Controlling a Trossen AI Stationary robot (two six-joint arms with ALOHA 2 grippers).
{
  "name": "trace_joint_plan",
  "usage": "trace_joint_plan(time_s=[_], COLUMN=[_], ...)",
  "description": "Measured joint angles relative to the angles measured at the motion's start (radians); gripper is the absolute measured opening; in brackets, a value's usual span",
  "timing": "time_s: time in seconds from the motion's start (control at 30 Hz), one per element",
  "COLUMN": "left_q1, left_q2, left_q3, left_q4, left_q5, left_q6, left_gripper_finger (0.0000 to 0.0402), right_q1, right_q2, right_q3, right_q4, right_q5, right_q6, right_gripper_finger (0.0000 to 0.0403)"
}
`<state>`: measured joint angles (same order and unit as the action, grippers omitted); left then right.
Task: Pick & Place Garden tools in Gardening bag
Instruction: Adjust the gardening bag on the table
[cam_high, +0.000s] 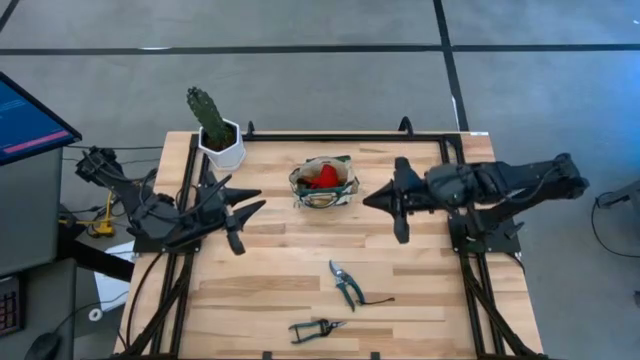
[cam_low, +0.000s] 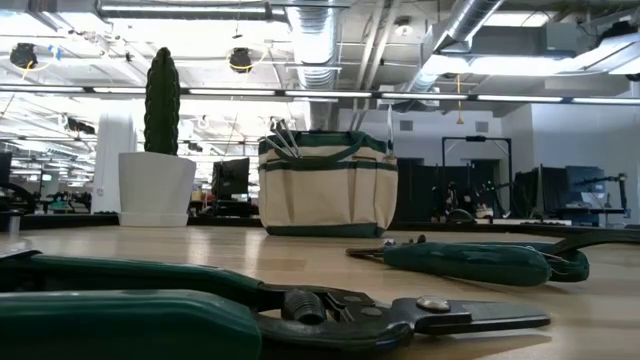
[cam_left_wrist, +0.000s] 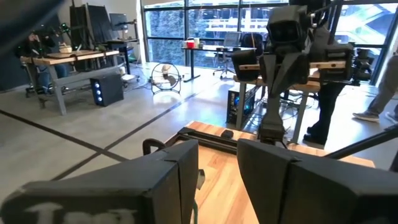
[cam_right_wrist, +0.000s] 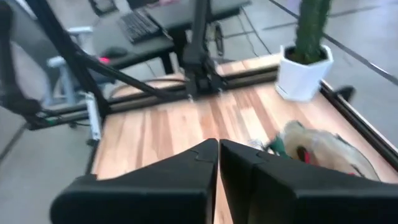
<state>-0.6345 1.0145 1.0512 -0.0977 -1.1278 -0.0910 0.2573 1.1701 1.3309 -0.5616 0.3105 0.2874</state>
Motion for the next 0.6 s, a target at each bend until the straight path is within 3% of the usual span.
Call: trace_joint_plan(time_s=[0.1,0.33,0.6], left_q1=[-0.011,0.005,0.054], left_q2=[0.0,0.0,0.0], left_q3=[0.0,0.0,0.0], left_q4=[0.0,-0.127,-0.267], left_q5=[0.0,0.0,0.01], left_q6=[-0.001,-0.139,-0.291], left_gripper_finger=[0.0102,0.0094,0.0037], right_q1=[0.057,0.149,0.168], right_q2=[0.023,0.126,0.278], right_q3=[0.002,0.0,0.0], right_q4=[-0.018,-0.052,-0.043], right_q5=[0.093,0.159,0.189], right_q6=[0.047,0.123,0.231], right_gripper_finger=[0.0003,0.0001,0.0001])
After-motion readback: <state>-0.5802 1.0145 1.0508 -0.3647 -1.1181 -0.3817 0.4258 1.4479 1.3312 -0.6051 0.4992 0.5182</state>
